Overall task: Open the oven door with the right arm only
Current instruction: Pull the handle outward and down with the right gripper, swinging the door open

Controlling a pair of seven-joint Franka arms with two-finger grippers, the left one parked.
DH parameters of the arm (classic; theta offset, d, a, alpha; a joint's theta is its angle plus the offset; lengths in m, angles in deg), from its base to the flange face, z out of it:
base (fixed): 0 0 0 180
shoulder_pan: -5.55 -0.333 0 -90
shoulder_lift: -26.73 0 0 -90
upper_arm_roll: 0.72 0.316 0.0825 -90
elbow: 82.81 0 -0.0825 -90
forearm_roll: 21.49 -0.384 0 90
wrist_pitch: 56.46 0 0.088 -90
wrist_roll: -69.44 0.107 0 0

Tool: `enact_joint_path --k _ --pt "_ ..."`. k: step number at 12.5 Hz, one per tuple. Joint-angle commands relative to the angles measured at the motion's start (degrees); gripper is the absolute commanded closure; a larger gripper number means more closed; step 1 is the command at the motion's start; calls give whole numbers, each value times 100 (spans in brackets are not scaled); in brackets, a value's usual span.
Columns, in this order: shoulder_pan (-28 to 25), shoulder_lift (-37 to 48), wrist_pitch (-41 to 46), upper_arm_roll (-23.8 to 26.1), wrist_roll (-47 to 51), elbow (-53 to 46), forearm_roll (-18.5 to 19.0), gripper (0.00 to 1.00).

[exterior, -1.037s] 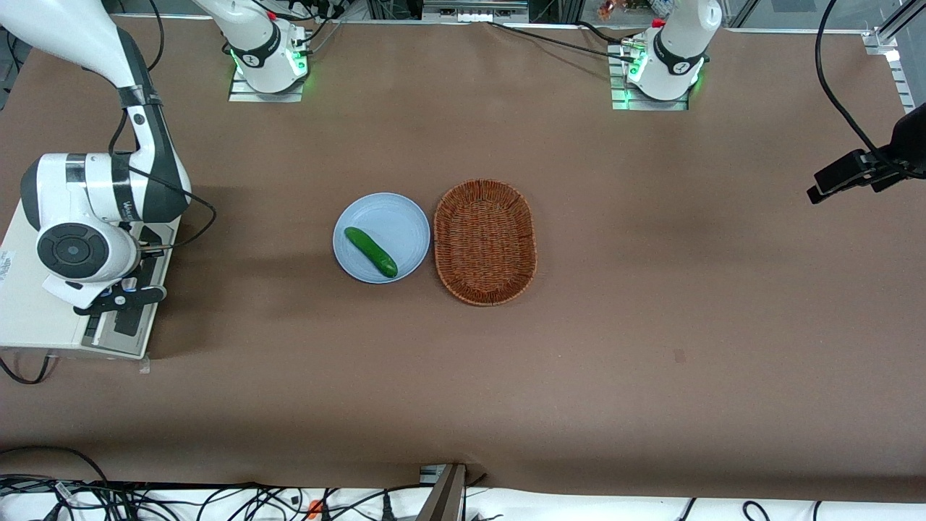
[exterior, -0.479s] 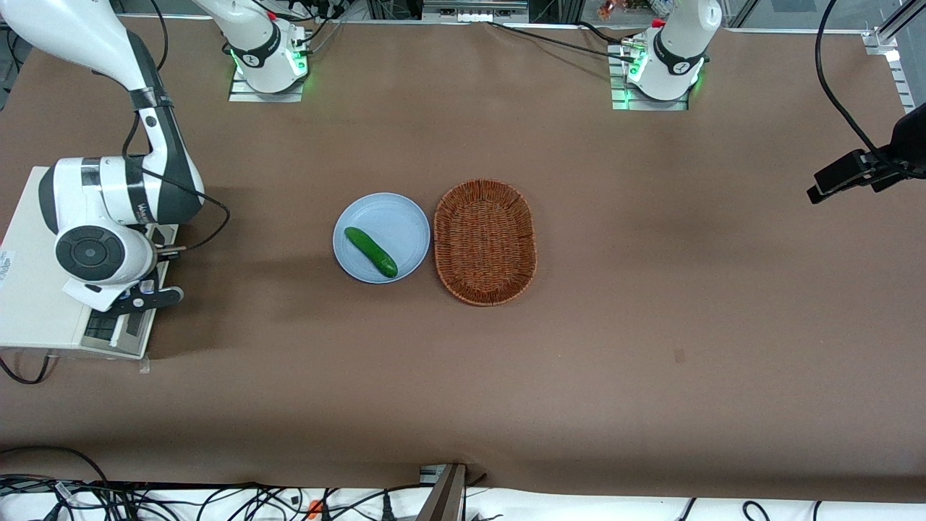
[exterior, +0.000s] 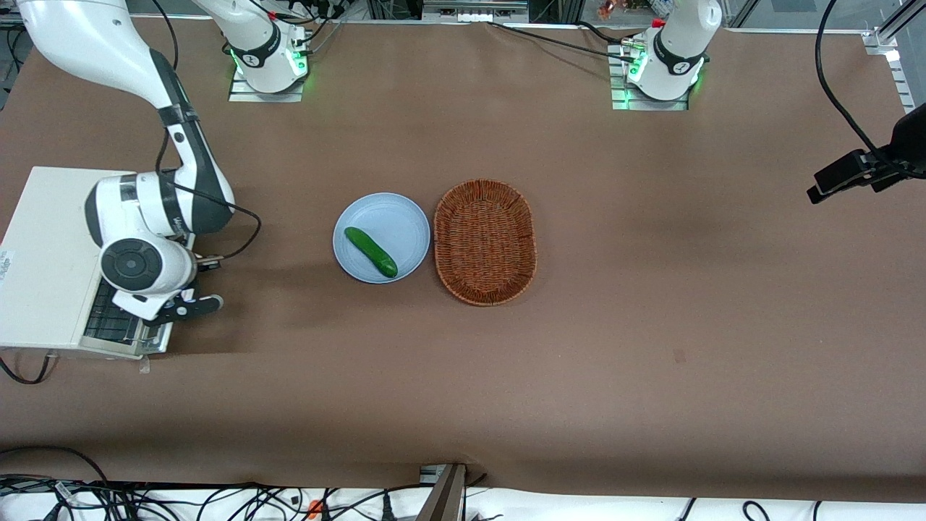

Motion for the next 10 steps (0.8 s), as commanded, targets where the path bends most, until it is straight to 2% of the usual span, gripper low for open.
enact_joint_path --k 1,6,9,10 --pt "297 -585 -608 -339 -152 -48 506 100" --pt "314 -752 -775 -339 -108 -48 454 100" --pt "349 -779 -775 -339 -108 -48 -29 100" --pt "349 -779 -775 -339 -65 -48 -56 100"
